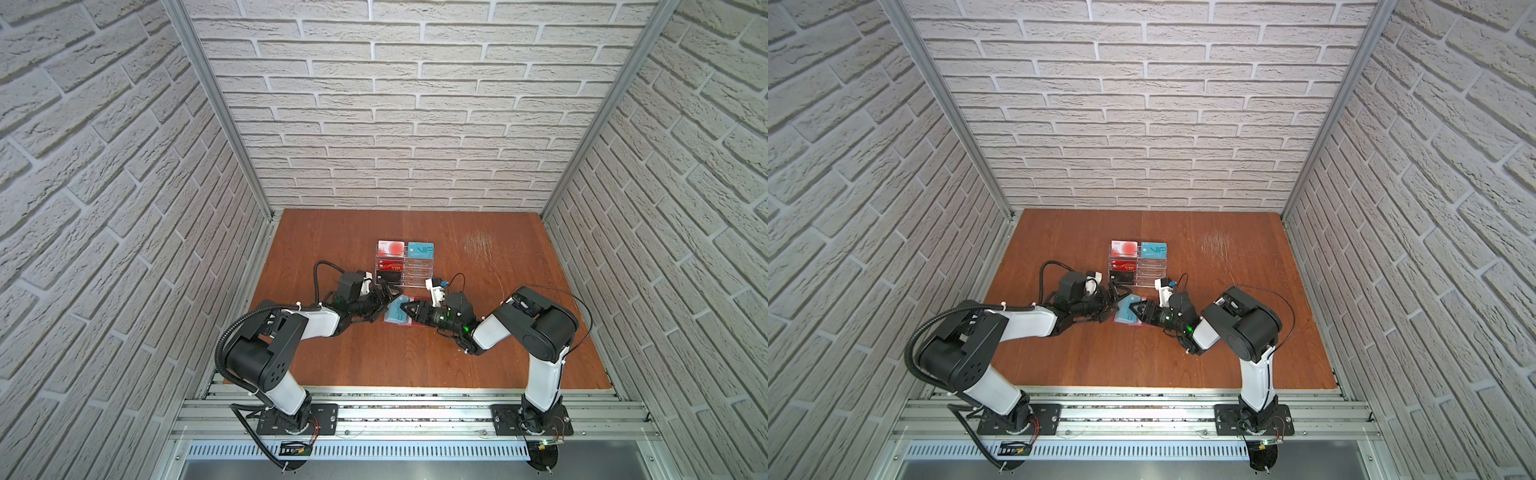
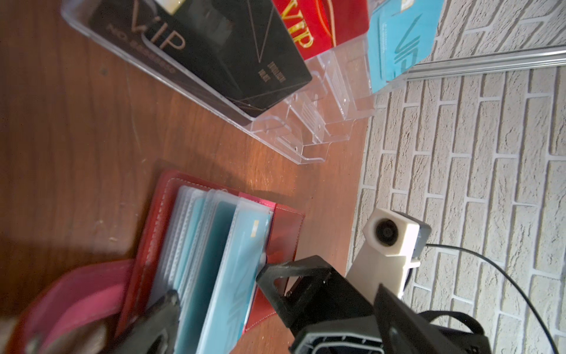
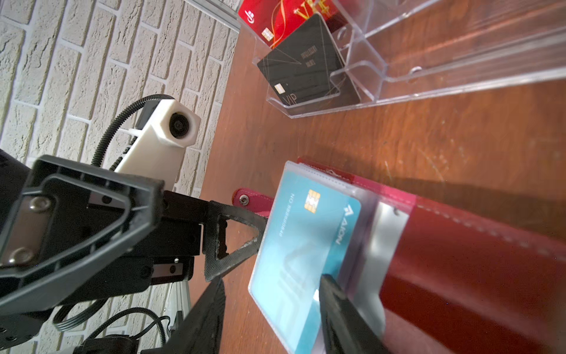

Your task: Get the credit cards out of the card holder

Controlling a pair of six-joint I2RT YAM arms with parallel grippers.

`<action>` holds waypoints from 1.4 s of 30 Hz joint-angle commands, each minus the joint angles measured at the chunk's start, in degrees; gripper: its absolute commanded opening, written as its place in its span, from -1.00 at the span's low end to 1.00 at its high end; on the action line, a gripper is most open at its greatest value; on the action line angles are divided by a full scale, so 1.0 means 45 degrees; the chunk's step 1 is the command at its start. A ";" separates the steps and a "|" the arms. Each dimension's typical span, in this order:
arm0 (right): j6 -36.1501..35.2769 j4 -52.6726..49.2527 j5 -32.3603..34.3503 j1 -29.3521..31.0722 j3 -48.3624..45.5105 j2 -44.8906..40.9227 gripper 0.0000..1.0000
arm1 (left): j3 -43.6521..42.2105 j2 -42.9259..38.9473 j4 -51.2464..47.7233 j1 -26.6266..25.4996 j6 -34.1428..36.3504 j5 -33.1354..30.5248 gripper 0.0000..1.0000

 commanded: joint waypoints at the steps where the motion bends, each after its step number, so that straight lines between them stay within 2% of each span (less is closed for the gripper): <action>1: -0.0027 -0.0006 -0.0036 0.0038 0.0226 0.0221 0.03 | -0.0447 0.0591 -0.0633 0.0087 0.0156 -0.0190 0.96; 12: -0.0240 -0.0607 0.0547 -0.0001 -0.0384 -0.0025 0.07 | -0.0681 0.0851 -0.0261 0.0293 0.0086 -0.0001 0.96; 18: 0.0068 -0.0089 0.0372 -0.0019 -0.0224 0.0471 0.08 | -0.0793 0.0956 -0.0090 0.0330 0.0063 0.0018 0.96; 42: 0.0339 0.0305 0.0060 0.0273 0.0586 0.0437 0.09 | -0.1063 0.1191 0.0342 0.0382 -0.0074 0.0047 0.96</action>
